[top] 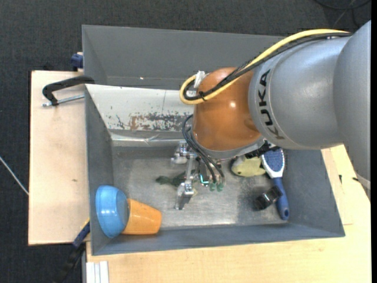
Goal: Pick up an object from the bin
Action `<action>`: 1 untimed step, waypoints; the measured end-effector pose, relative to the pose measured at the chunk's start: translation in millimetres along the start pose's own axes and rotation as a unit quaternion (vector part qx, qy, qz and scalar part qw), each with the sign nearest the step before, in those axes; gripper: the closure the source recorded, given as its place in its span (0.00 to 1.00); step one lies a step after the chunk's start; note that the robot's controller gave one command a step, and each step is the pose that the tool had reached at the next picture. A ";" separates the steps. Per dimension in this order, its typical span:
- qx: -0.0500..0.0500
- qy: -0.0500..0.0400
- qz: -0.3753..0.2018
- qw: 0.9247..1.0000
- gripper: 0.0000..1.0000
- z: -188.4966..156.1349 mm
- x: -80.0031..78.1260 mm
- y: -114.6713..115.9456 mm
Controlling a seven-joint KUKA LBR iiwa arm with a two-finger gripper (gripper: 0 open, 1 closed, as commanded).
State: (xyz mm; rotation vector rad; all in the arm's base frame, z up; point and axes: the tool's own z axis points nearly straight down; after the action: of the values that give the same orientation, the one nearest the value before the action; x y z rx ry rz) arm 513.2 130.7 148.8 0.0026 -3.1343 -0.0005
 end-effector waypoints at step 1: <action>-0.002 -0.006 0.038 0.999 0.00 77.8 -46.3 -47.5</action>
Offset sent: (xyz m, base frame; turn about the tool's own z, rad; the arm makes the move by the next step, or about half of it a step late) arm 0.0430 -0.0476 -0.0788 0.0716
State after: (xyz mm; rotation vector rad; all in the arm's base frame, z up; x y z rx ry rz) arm 559.0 83.3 70.7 -0.1163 -3.1432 -0.0070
